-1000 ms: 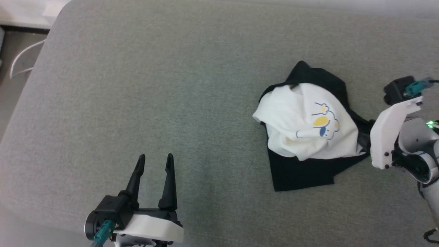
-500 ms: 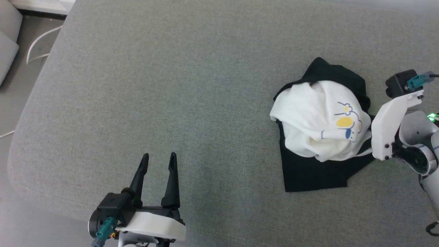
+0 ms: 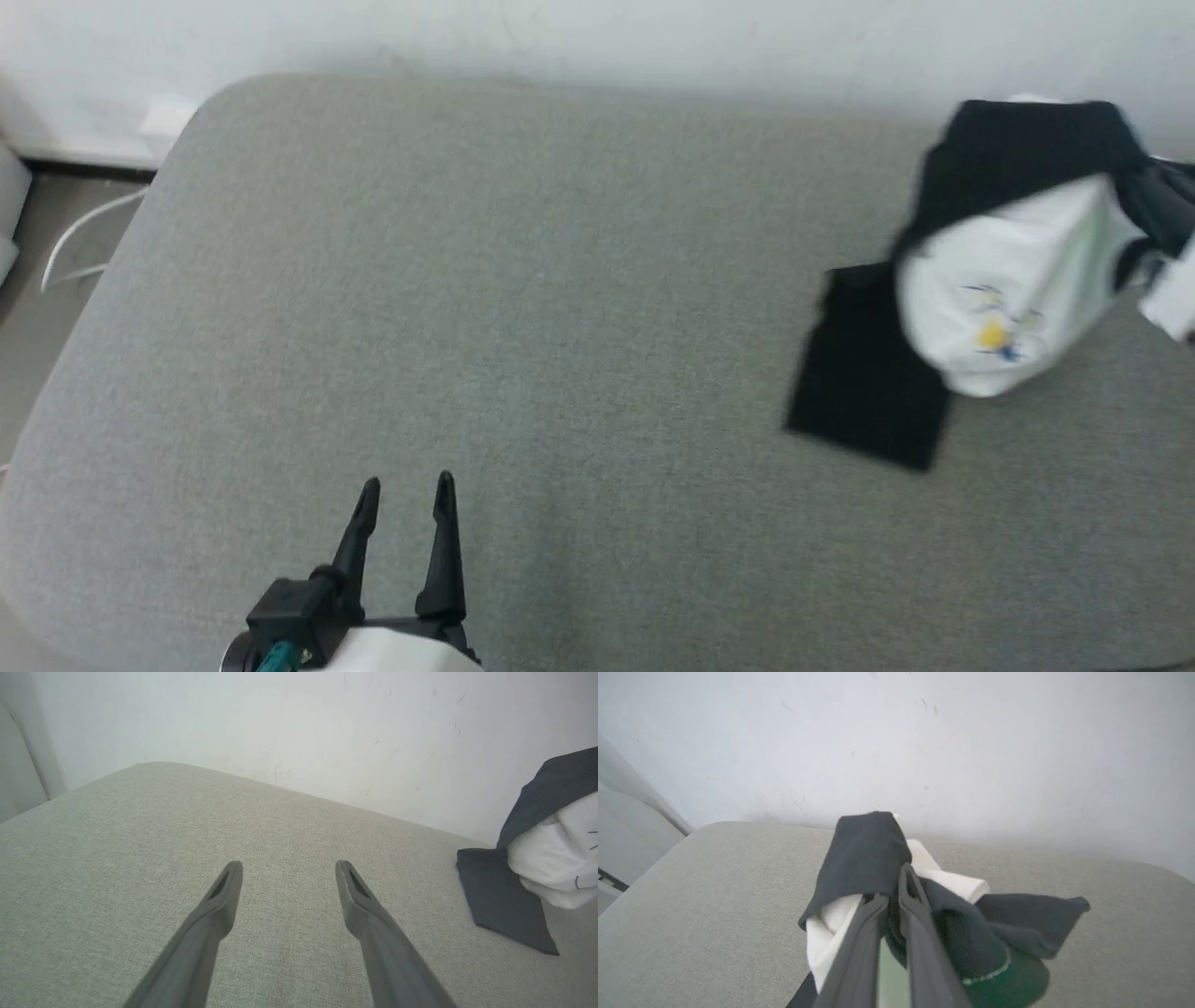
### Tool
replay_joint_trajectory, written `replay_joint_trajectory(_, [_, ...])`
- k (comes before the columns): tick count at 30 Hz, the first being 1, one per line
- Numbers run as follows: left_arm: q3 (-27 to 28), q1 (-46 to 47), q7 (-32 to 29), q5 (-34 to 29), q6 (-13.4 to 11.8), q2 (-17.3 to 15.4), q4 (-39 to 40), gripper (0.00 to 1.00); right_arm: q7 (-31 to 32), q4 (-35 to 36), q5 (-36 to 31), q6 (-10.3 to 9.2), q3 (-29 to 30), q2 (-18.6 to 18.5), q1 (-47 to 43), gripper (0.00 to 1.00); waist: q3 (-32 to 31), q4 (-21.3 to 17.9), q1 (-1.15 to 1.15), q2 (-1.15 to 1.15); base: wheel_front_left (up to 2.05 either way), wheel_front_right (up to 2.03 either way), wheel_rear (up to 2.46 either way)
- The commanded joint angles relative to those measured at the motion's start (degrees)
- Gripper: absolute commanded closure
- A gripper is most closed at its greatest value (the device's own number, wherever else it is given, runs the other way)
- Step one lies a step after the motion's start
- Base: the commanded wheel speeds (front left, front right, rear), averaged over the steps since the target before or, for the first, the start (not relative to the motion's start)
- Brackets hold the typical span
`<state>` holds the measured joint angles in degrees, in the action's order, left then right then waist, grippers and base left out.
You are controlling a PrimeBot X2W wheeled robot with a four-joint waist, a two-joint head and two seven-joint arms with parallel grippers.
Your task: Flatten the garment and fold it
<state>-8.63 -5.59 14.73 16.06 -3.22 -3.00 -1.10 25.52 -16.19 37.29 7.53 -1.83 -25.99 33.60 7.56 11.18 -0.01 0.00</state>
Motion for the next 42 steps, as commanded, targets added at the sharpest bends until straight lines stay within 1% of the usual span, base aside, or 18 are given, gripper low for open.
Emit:
replay_joint_trajectory(1, [0.38, -0.96, 0.27, -0.53, -0.04, 0.12, 0.13, 0.0, -0.53, 1.88, -0.55, -0.04, 2.48, -0.43, -3.81, 1.0, -3.15, -2.81, 0.01, 0.0, 0.0, 0.0, 0.0])
replay_joint_trajectory(5, [0.53, -2.51, 0.27, -0.65, 0.26, 0.12, -0.03, 0.0, 1.23, 6.19, -2.0, -0.04, 9.6, 2.21, -16.56, 1.0, -3.71, -4.14, 0.01, 0.0, 0.0, 0.0, 0.0])
replay_joint_trajectory(7, [0.5, -2.65, 0.27, -0.75, 0.5, 0.13, -0.14, 0.0, 2.04, 7.75, -2.93, -0.04, 11.83, 4.78, -23.13, 1.0, -3.58, -4.7, 0.01, 0.0, 0.0, 0.0, 0.0])
replay_joint_trajectory(9, [0.44, -2.37, 0.27, -0.91, 0.71, 0.13, -0.23, 0.0, 2.14, 8.86, -4.5, -0.04, 12.56, 7.04, -28.45, 1.0, -3.29, -5.14, 0.01, 0.0, 0.0, 0.0, 0.0])
replay_joint_trajectory(12, [0.25, -1.82, 0.27, -1.42, 1.04, 0.13, -0.57, 0.0, 2.25, 9.15, -6.01, -0.04, 11.82, 10.39, -33.22, 1.0, -3.16, -5.7, 0.01, 0.0, 0.0, 0.0, 0.0])
replay_joint_trajectory(13, [0.19, -1.71, 0.27, -1.43, 1.13, 0.13, -0.67, 0.0, 2.31, 9.22, -6.09, -0.04, 11.62, 11.27, -33.98, 0.96, -3.21, -5.84, 0.01, 0.0, 0.0, 0.0, 0.0])
replay_joint_trajectory(14, [0.13, -1.65, 0.27, -1.49, 1.27, 0.13, -0.82, 0.0, 2.32, 9.4, -6.17, -0.04, 11.47, 11.89, -34.4, 0.69, -3.3, -5.99, 0.01, 0.0, 0.0, 0.0, 0.0])
replay_joint_trajectory(15, [0.14, -1.63, 0.27, -1.55, 1.35, 0.13, -0.98, 0.0, 2.44, 9.68, -6.36, -0.04, 11.44, 12.29, -34.61, 0.22, -3.42, -6.13, 0.01, 0.0, 0.0, 0.0, 0.0])
replay_joint_trajectory(16, [0.17, -1.62, 0.27, -1.59, 1.41, 0.13, -1.13, 0.0, 2.8, 10.16, -6.54, -0.04, 11.31, 12.4, -34.61, 0.0, -3.54, -6.24, 0.01, 0.0, 0.0, 0.0, 0.0])
replay_joint_trajectory(19, [0.23, -1.9, 0.27, -1.63, 1.58, 0.13, -1.63, 0.0, 4.56, 13.29, -6.49, -0.04, 10.69, 11.63, -33.76, 0.0, -4.21, -6.44, 0.01, 0.0, 0.0, 0.0, 0.0])
replay_joint_trajectory(26, [-0.24, -2.8, 0.27, -0.83, 1.27, 0.13, -1.89, 0.0, 14.84, 27.04, -3.01, -0.04, 10.04, 8.97, -28.38, 0.0, -5.08, -6.13, 0.01, 0.0, 0.0, 0.0, 0.0])
replay_joint_trajectory(29, [-0.69, -2.4, 0.27, -0.38, 1.14, 0.13, -1.76, 0.0, 17.74, 29.46, -4.04, -0.04, 10.27, 8.14, -24.81, 0.0, -4.36, -5.48, 0.01, 0.0, 0.0, 0.0, 0.0])
replay_joint_trajectory(31, [-0.99, -1.89, 0.27, -0.13, 1.12, 0.13, -1.67, 0.0, 19.34, 28.6, -5.18, -0.04, 10.62, 7.91, -22.55, 0.0, -3.55, -4.83, 0.01, 0.0, 0.0, 0.0, 0.0])
replay_joint_trajectory(35, [-1.14, -0.78, 0.27, 0.05, 0.93, 0.13, -1.46, 0.0, 21.13, 22.71, -8.96, -0.04, 11.95, 7.36, -18.35, 0.0, -1.17, -3.02, 0.01, 0.0, 0.0, 0.0, 0.0])
replay_joint_trajectory(38, [-1.04, -0.03, 0.27, 0.05, 0.8, 0.13, -1.36, 0.0, 22.98, 17.01, -10.68, -0.04, 12.23, 8.18, -16.22, 0.0, 0.66, -1.48, 0.01, 0.0, 0.0, 0.0, 0.0])
replay_joint_trajectory(42, [-0.99, 0.83, 0.27, -0.04, 0.87, 0.13, -1.19, 0.0, 23.78, 11.48, -12.62, -0.04, 11.79, 9.52, -13.42, 0.0, 3.03, 0.23, 0.01, 0.0, 0.0, 0.0, 0.0])
